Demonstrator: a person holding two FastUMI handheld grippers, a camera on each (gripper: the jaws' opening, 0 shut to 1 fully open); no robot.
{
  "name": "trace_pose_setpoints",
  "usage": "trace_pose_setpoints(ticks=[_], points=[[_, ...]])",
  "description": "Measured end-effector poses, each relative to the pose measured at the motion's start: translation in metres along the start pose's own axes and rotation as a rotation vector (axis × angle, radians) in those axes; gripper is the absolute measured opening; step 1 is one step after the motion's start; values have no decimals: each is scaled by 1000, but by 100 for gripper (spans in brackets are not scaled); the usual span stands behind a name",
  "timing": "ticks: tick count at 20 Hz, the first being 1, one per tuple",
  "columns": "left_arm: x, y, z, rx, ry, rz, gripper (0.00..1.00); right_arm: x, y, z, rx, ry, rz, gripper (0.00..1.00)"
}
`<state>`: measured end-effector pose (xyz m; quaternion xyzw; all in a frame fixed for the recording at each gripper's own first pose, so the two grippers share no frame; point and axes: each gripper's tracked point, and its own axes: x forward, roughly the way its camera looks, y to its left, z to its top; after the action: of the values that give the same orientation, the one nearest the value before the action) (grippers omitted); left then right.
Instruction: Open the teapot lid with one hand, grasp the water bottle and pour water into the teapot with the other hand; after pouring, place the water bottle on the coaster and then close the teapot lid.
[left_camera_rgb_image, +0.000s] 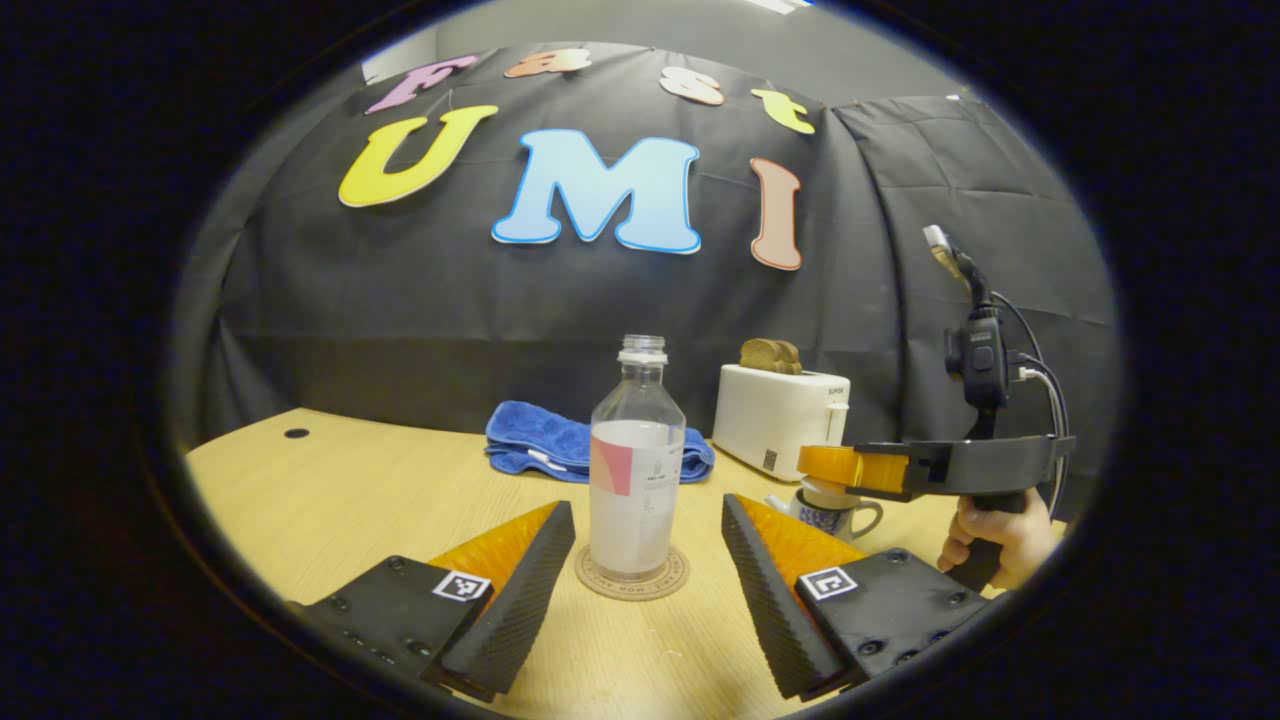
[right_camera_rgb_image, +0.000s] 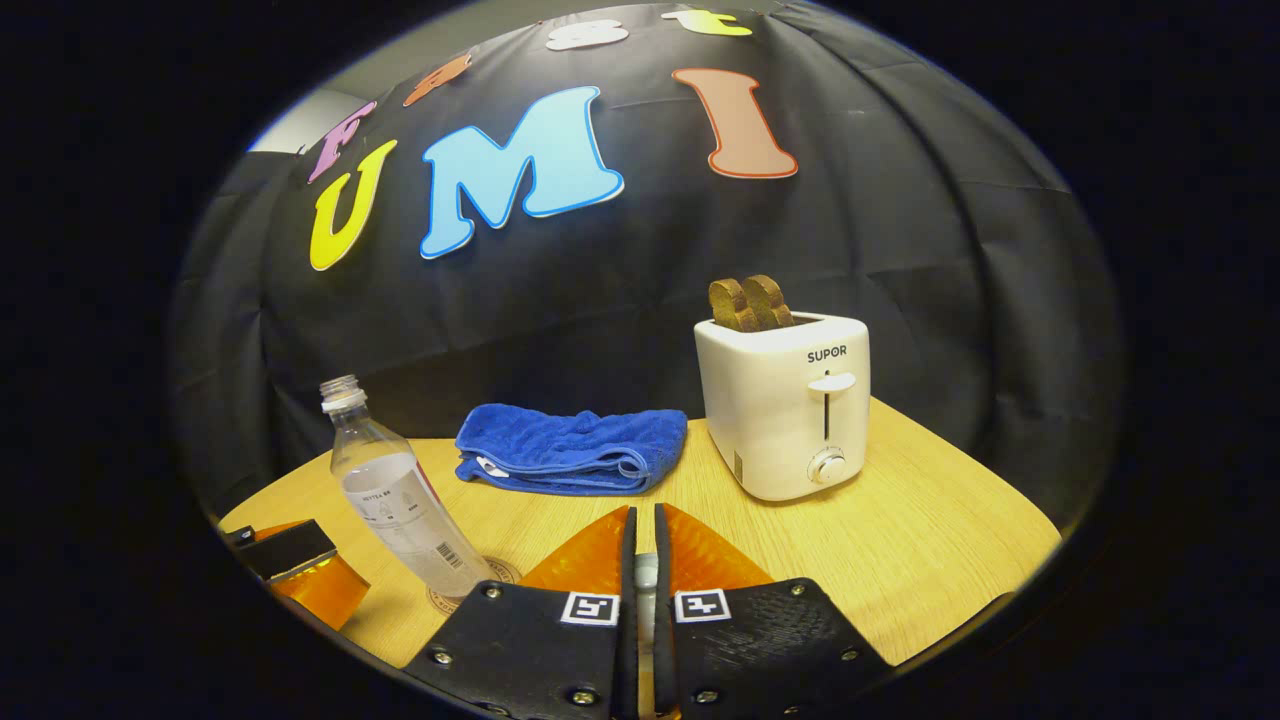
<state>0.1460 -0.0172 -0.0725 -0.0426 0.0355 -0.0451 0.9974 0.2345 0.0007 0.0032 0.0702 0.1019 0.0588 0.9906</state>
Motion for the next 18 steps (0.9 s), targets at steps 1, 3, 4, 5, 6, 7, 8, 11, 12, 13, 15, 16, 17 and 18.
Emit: trace_pose_setpoints(ticks=[1, 3, 4, 5, 6, 7, 8, 11, 12, 13, 15, 16, 17, 18], points=[[0, -1, 1, -1, -5, -2, 100, 1, 1, -1, -3, 0, 1, 6], [-1, -2, 3, -3, -9, -8, 100, 2, 0, 0, -15, -9, -7, 6], [-1, -3, 1, -2, -6, -9, 100, 3, -1, -2, -16, -6, -11, 6], [-2, -3, 0, -5, -3, -9, 100, 4, -1, -1, -10, -5, -10, 6], [-1, -3, 0, -9, 1, -13, 100, 3, -1, -2, -4, -5, -6, 6], [-1, -3, -1, -12, 3, -12, 100, 3, -1, -1, 1, -6, -3, 6], [0, -3, -2, -9, 5, -12, 100, 3, -1, -2, 0, -7, -2, 6], [1, -4, -5, -8, 13, -11, 100, 3, -2, -5, -17, -9, -6, 10], [1, -5, -6, -9, 16, -13, 100, 4, 0, -6, -26, -11, -4, 11], [1, -5, -5, -8, 18, -13, 100, 4, 1, -7, -37, -6, -1, 12], [2, -4, -8, 0, 19, -14, 100, 4, 0, -9, -59, -1, -12, 16], [2, -5, -7, 0, 21, -16, 100, 2, 1, -8, -67, -2, -9, 20], [1, -5, -8, 0, 22, -18, 100, 1, 2, -7, -77, -5, -12, 23], [0, -6, -7, 1, 22, -20, 100, -4, 4, -5, -92, -12, -10, 25]])
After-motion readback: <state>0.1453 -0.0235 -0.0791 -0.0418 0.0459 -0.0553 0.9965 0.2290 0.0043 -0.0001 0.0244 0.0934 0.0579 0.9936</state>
